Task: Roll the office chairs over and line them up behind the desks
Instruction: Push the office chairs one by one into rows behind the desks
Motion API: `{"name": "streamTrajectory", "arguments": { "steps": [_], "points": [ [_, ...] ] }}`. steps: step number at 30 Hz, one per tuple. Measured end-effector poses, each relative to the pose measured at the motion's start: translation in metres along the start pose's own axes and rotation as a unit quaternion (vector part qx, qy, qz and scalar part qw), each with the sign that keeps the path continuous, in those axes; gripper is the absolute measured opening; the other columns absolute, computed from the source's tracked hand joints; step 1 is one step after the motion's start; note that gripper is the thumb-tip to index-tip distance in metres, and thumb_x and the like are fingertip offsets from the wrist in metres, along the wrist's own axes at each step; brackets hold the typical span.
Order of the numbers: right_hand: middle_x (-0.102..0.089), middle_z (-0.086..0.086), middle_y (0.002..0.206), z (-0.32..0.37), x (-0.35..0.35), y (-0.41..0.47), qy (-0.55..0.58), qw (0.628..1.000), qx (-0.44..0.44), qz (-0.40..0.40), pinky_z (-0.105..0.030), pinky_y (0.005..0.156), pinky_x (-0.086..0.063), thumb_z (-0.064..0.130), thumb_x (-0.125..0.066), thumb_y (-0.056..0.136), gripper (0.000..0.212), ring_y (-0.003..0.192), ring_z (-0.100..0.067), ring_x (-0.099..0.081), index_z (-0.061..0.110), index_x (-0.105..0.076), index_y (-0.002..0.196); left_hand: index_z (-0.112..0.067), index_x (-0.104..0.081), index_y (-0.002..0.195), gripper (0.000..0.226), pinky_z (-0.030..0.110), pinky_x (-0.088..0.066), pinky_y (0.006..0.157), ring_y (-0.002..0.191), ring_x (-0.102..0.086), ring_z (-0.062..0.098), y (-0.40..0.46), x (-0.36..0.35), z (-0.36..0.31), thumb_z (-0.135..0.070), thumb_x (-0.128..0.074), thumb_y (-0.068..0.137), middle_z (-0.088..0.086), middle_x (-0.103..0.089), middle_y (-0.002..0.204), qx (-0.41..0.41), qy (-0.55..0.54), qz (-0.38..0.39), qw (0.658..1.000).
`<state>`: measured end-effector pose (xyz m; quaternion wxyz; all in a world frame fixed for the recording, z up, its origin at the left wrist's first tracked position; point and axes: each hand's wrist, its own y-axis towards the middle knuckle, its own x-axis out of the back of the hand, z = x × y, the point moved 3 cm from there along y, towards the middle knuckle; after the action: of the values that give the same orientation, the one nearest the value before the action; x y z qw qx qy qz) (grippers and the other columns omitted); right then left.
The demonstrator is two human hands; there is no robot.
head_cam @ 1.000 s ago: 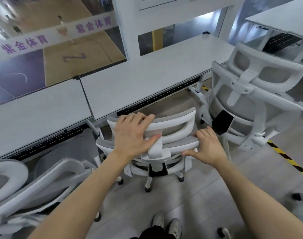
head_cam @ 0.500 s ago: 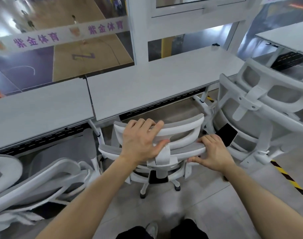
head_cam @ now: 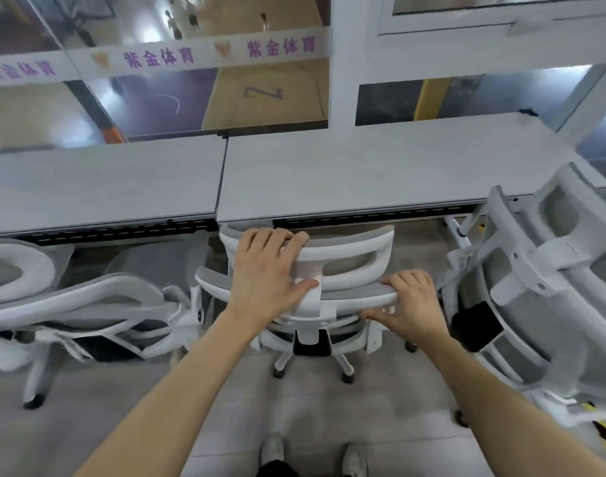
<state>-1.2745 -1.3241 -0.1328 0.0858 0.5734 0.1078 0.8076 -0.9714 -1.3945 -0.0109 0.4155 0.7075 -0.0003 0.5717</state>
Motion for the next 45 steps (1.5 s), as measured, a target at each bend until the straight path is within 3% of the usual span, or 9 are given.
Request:
{"name": "streamTrajectory", "arguments": {
  "steps": [8, 27, 45],
  "points": [
    [-0.059, 0.009, 0.098, -0.012, -0.006, 0.013, 0.045, 0.997, 0.031, -0.056, -0.046, 0.098, -0.043, 0.095, -0.069, 0.072, 0.085, 0.100, -0.024, -0.056, 0.019, -0.075, 0.109, -0.020, -0.075, 0.126, 0.067, 0.051, -0.047, 0.101, 0.106, -0.064, 0.031, 0.009, -0.011, 0.000, -0.065, -0.087, 0.078, 0.002, -0.069, 0.116, 0.017, 0.003, -0.018, 1.000],
    [-0.057, 0.010, 0.102, -0.037, -0.007, 0.033, 0.029, 0.999, 0.027, -0.018, -0.043, 0.110, -0.039, 0.097, -0.070, 0.070, 0.086, 0.105, -0.022, -0.051, 0.021, -0.072, 0.111, -0.022, -0.076, 0.125, 0.065, 0.048, -0.044, 0.098, 0.098, -0.061, 0.030, 0.025, -0.020, -0.018, -0.062, -0.088, 0.075, 0.001, -0.066, 0.108, 0.058, -0.009, -0.022, 0.998],
    [-0.057, 0.011, 0.100, -0.040, -0.003, 0.034, 0.032, 0.999, 0.032, -0.027, -0.042, 0.108, -0.040, 0.095, -0.073, 0.069, 0.085, 0.102, -0.020, -0.051, 0.020, -0.072, 0.108, -0.022, -0.075, 0.125, 0.067, 0.048, -0.044, 0.096, 0.099, -0.061, 0.030, 0.028, -0.024, -0.019, -0.064, -0.089, 0.075, 0.000, -0.066, 0.109, 0.052, -0.006, -0.024, 0.998]
  ]
}}
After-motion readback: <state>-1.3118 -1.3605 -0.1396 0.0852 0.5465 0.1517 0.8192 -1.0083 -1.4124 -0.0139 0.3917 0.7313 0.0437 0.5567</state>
